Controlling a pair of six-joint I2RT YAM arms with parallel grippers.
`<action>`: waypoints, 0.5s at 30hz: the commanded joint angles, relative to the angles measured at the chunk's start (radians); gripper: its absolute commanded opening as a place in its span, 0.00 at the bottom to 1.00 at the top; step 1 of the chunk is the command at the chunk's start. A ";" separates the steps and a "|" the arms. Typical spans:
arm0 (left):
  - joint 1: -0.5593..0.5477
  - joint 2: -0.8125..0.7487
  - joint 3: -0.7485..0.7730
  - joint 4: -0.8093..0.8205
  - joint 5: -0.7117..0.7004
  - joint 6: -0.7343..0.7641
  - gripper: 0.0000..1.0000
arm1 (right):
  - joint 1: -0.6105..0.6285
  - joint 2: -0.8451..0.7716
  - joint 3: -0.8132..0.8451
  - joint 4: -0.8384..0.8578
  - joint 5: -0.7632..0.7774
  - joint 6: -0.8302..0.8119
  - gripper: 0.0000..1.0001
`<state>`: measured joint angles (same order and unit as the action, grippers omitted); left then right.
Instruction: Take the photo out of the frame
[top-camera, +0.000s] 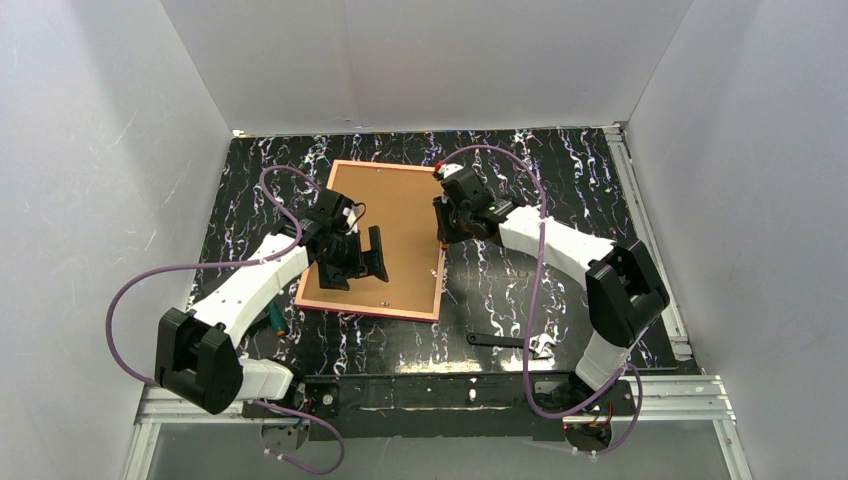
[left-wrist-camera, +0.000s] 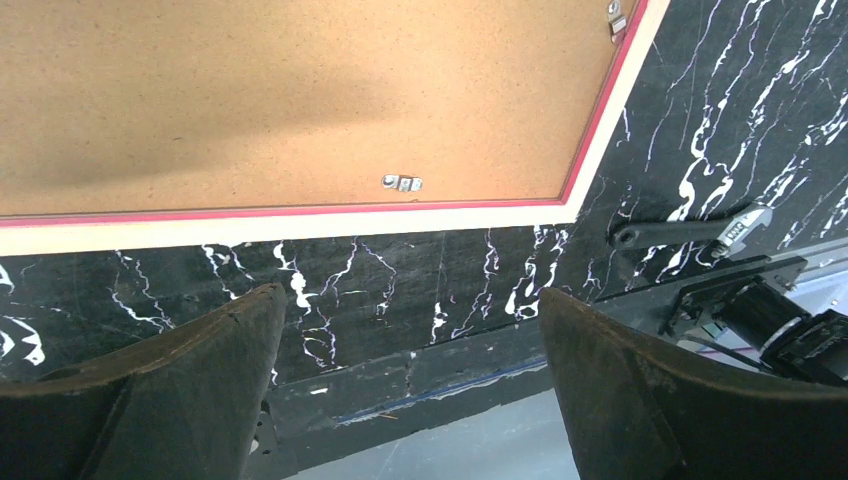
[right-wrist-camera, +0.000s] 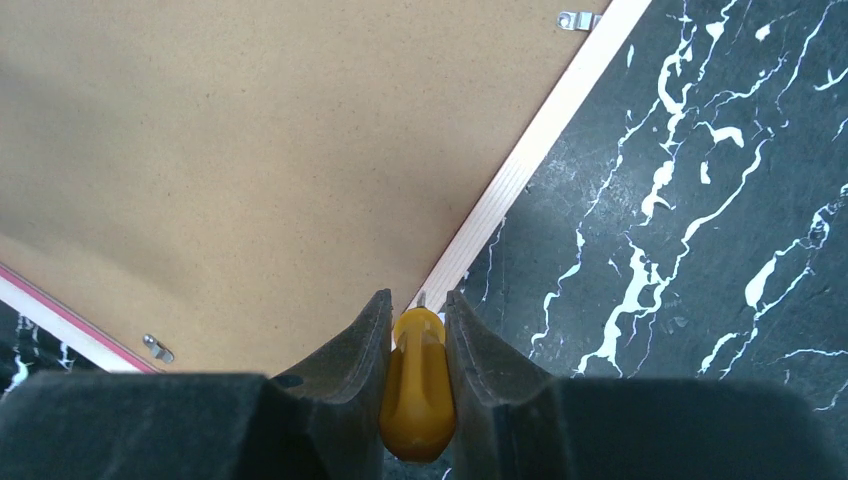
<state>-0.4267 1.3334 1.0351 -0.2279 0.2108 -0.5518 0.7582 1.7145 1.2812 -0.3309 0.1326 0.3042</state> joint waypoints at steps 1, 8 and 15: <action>0.012 0.026 -0.021 -0.053 0.076 0.001 0.98 | 0.052 -0.027 -0.022 0.052 0.084 -0.051 0.01; 0.013 0.012 -0.078 -0.036 0.095 -0.016 0.98 | 0.091 -0.065 -0.069 0.086 0.158 -0.058 0.01; 0.012 0.000 -0.136 0.000 0.098 -0.063 0.98 | 0.127 -0.069 -0.126 0.098 0.213 -0.056 0.01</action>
<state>-0.4202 1.3552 0.9337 -0.1699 0.2825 -0.5854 0.8742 1.6840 1.1992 -0.2550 0.2939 0.2581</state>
